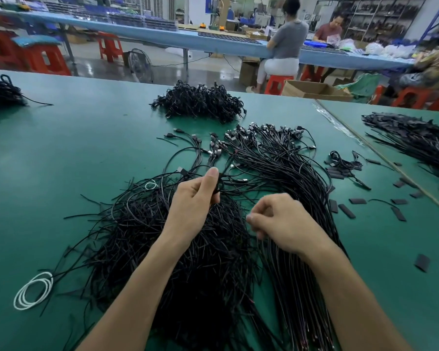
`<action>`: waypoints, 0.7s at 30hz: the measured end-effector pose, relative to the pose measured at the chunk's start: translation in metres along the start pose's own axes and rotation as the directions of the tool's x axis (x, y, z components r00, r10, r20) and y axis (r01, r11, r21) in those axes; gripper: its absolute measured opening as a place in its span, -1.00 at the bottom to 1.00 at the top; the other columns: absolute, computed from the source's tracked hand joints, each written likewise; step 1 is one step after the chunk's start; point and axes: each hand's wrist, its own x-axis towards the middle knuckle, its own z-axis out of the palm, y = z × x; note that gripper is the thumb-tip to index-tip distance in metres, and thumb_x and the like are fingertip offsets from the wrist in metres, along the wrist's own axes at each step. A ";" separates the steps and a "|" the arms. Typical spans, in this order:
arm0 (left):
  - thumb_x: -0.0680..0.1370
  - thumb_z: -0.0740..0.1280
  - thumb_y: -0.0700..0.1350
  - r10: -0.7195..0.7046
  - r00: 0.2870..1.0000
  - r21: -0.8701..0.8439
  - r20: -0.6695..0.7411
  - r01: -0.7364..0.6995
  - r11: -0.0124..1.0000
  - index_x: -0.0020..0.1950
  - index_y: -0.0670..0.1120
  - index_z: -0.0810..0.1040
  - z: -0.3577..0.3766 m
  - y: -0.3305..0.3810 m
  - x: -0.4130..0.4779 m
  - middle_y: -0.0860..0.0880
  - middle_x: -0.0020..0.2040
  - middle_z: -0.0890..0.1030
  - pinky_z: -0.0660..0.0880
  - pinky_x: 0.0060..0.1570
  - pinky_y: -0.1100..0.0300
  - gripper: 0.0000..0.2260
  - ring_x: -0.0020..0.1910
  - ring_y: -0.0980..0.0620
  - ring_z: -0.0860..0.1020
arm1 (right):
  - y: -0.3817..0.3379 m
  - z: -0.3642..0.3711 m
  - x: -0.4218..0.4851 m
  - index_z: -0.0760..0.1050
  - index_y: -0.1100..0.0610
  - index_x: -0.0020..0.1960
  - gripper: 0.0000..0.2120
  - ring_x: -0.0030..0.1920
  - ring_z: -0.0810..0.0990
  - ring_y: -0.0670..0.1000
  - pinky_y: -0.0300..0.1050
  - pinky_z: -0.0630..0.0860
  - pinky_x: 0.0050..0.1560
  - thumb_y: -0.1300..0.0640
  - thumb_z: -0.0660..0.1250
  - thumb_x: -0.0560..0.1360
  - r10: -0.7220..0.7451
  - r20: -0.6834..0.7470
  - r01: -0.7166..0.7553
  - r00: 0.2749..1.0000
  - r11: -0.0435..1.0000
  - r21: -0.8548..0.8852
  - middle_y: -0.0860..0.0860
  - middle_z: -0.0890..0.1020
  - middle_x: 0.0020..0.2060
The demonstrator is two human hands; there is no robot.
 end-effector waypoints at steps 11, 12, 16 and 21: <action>0.67 0.19 -0.01 0.048 0.982 -0.209 0.182 -0.009 0.978 -0.36 0.07 0.63 0.005 0.009 -0.008 0.18 -0.56 0.41 0.22 -0.57 0.46 -0.57 -0.62 0.23 0.31 | -0.028 0.012 0.002 0.64 0.02 -0.05 -0.90 -0.21 0.64 -0.13 -0.24 0.59 -0.12 0.21 0.40 0.55 -0.239 -0.344 0.370 0.908 0.842 0.393 -0.12 0.68 -0.25; 0.65 0.22 -0.02 0.036 0.982 -0.239 0.183 0.009 0.971 -0.31 0.09 0.61 0.006 0.010 -0.008 0.18 -0.54 0.40 0.22 -0.58 0.45 -0.65 -0.61 0.23 0.30 | -0.028 0.013 0.001 0.65 0.04 -0.04 -0.89 -0.18 0.63 -0.12 -0.24 0.58 -0.10 0.23 0.40 0.54 -0.267 -0.324 0.379 0.908 0.853 0.359 -0.11 0.67 -0.21; 0.60 0.20 0.04 -0.005 0.983 -0.328 0.183 0.066 0.942 0.11 0.00 0.61 0.002 0.010 -0.007 0.11 -0.49 0.30 0.15 -0.61 0.36 -0.75 -0.59 0.16 0.18 | -0.032 0.013 -0.004 0.63 -0.06 -0.06 -0.80 -0.08 0.61 -0.14 -0.19 0.56 0.00 0.25 0.40 0.54 -0.339 -0.267 0.401 0.902 0.886 0.232 -0.13 0.66 -0.12; 0.69 0.06 0.11 0.017 0.988 -0.386 0.150 0.043 0.921 0.16 0.05 0.69 0.001 0.009 -0.008 0.08 -0.54 0.21 0.12 -0.56 0.34 -0.60 -0.59 0.11 0.10 | -0.038 0.017 -0.006 0.67 -0.01 -0.02 -0.85 -0.16 0.62 -0.15 -0.26 0.53 -0.10 0.22 0.43 0.52 -0.340 -0.283 0.410 0.897 0.878 0.245 -0.16 0.67 -0.20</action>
